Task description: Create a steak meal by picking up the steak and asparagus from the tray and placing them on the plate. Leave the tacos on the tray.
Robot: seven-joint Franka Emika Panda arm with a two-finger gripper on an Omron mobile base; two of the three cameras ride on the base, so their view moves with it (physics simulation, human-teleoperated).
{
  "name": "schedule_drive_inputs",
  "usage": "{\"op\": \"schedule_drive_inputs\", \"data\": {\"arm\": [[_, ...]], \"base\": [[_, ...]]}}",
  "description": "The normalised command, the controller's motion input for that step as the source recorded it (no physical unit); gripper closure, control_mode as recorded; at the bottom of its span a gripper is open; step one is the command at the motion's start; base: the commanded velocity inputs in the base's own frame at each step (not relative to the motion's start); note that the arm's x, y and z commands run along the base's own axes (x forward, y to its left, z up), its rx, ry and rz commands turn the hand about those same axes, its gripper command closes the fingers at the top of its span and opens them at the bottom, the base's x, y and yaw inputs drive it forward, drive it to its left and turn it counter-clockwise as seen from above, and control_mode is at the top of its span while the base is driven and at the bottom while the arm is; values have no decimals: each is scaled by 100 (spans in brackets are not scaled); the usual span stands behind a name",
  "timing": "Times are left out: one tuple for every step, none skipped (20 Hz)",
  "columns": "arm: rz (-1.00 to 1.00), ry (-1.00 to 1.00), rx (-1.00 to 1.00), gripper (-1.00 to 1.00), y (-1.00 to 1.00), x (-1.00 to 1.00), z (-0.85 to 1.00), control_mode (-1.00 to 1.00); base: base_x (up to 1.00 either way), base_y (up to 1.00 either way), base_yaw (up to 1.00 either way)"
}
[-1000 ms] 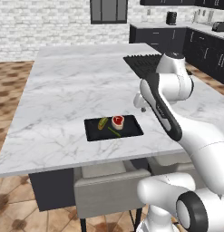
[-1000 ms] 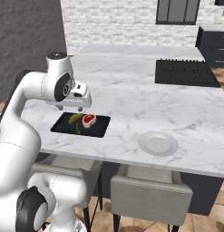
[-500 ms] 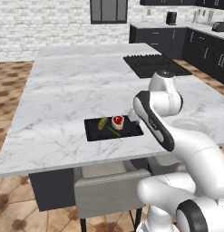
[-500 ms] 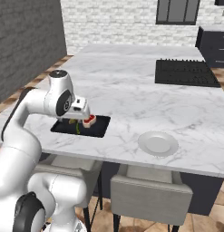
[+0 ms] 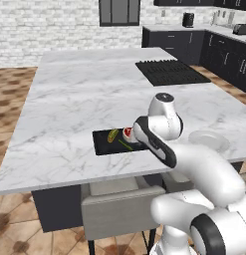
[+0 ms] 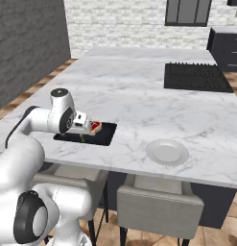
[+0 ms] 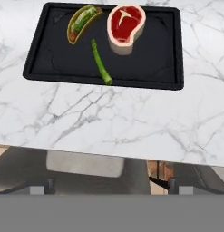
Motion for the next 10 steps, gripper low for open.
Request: {"op": "schedule_drive_inputs", "data": {"arm": [[0, 7, 0, -100, 15, 61, -41, -100], [0, 7, 0, -100, 13, 61, -41, -100], [0, 6, 0, -100, 9, 59, -39, -100], [0, 4, 0, -100, 6, 56, -37, -100], [0, 2, 0, -100, 4, 54, -36, -100], [0, 2, 0, -100, 6, 52, -37, -100], [0, 1, 0, -100, 8, 49, -37, -100], [0, 0, 0, -100, 10, 46, -39, -100], [0, 0, 0, -100, 11, 46, -37, -100], [0, 0, 0, -100, 11, 46, -36, -100]], "base": [[0, 0, 0], [0, 0, 0], [0, 0, 0], [0, 0, 0], [0, 0, 0], [0, 0, 0], [0, 0, 0], [0, 0, 0], [0, 0, 0], [0, 0, 0]]}}
